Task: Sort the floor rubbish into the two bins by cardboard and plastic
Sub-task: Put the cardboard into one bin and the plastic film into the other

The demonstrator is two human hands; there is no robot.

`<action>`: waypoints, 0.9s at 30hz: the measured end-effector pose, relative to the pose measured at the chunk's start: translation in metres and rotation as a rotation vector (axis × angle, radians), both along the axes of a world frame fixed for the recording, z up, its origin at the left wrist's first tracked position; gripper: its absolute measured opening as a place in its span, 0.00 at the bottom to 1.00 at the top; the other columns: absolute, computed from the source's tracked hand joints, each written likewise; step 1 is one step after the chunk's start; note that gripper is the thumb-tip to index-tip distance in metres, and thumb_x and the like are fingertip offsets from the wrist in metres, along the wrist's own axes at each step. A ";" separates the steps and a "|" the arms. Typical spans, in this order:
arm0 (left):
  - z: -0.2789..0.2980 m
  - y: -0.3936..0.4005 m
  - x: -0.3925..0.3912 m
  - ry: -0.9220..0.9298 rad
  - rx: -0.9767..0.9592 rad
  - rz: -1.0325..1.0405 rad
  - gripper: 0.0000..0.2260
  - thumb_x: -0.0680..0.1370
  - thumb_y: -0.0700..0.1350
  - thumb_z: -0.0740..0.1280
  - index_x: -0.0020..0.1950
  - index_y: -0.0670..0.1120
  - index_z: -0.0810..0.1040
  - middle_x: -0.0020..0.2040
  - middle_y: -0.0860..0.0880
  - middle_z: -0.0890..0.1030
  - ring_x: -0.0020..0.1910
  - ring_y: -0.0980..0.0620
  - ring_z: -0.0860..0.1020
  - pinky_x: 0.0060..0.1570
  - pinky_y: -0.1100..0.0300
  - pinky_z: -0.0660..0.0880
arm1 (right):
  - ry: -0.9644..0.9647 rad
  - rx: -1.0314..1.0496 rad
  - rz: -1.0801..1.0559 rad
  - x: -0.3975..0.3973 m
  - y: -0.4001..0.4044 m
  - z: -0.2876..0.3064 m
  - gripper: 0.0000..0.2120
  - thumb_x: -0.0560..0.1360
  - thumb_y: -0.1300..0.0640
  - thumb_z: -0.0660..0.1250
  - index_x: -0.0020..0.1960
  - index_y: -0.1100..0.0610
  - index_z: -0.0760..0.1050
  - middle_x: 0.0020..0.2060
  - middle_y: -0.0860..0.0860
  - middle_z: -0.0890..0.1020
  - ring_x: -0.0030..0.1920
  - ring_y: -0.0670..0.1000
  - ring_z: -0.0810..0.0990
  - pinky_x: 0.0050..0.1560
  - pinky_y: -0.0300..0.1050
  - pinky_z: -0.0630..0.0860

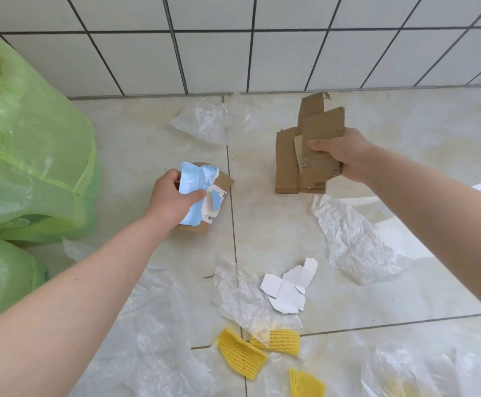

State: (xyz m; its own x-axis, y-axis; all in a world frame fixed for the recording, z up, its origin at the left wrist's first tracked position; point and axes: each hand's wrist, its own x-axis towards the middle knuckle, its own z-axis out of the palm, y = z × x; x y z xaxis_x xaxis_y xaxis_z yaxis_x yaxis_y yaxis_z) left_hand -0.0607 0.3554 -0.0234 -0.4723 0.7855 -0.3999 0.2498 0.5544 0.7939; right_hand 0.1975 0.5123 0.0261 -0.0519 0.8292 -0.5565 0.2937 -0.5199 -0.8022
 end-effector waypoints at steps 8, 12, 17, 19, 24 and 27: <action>-0.008 0.006 0.005 -0.023 -0.031 0.000 0.19 0.72 0.41 0.73 0.59 0.45 0.69 0.55 0.48 0.77 0.52 0.46 0.77 0.48 0.54 0.74 | -0.188 -0.143 0.042 0.014 0.005 -0.028 0.25 0.68 0.62 0.75 0.63 0.60 0.73 0.55 0.58 0.81 0.52 0.58 0.82 0.54 0.59 0.79; -0.005 0.005 0.007 -0.064 -0.036 0.011 0.25 0.73 0.41 0.72 0.65 0.47 0.65 0.57 0.49 0.76 0.52 0.47 0.77 0.44 0.55 0.75 | -0.186 -0.109 0.043 0.012 0.000 -0.036 0.24 0.68 0.62 0.76 0.62 0.58 0.74 0.55 0.56 0.82 0.52 0.57 0.82 0.54 0.58 0.79; 0.006 -0.005 0.006 -0.096 -0.057 0.041 0.24 0.73 0.40 0.72 0.67 0.47 0.67 0.56 0.51 0.75 0.50 0.49 0.76 0.42 0.57 0.72 | -0.111 -0.021 0.109 0.005 -0.015 -0.027 0.19 0.68 0.61 0.75 0.57 0.54 0.74 0.47 0.50 0.82 0.49 0.54 0.82 0.53 0.56 0.80; 0.011 -0.012 0.005 -0.119 -0.054 0.063 0.22 0.73 0.41 0.72 0.65 0.46 0.70 0.54 0.51 0.76 0.49 0.49 0.77 0.39 0.59 0.72 | -0.046 -0.011 0.132 0.007 -0.023 -0.021 0.25 0.67 0.61 0.76 0.61 0.56 0.72 0.52 0.51 0.82 0.51 0.54 0.82 0.52 0.57 0.80; 0.025 -0.040 0.002 -0.201 -0.062 0.099 0.12 0.74 0.40 0.71 0.55 0.48 0.77 0.46 0.50 0.80 0.45 0.48 0.79 0.38 0.59 0.75 | 0.029 -0.045 0.208 0.020 -0.056 -0.002 0.31 0.66 0.60 0.77 0.65 0.57 0.68 0.55 0.53 0.81 0.51 0.53 0.83 0.43 0.50 0.82; 0.031 -0.056 0.012 -0.247 -0.094 0.072 0.09 0.73 0.40 0.71 0.53 0.47 0.78 0.44 0.50 0.81 0.45 0.46 0.80 0.43 0.55 0.77 | 0.034 -0.061 0.226 0.035 -0.079 0.009 0.21 0.69 0.61 0.74 0.60 0.57 0.74 0.51 0.52 0.83 0.48 0.51 0.84 0.41 0.46 0.82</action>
State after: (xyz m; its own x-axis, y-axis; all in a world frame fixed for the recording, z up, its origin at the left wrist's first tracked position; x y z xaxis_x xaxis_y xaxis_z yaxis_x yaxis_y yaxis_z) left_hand -0.0484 0.2994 0.0071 -0.4047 0.7073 -0.5796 0.0121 0.6379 0.7700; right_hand 0.2330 0.4329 0.0353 -0.2521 0.7590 -0.6003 0.3813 -0.4923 -0.7825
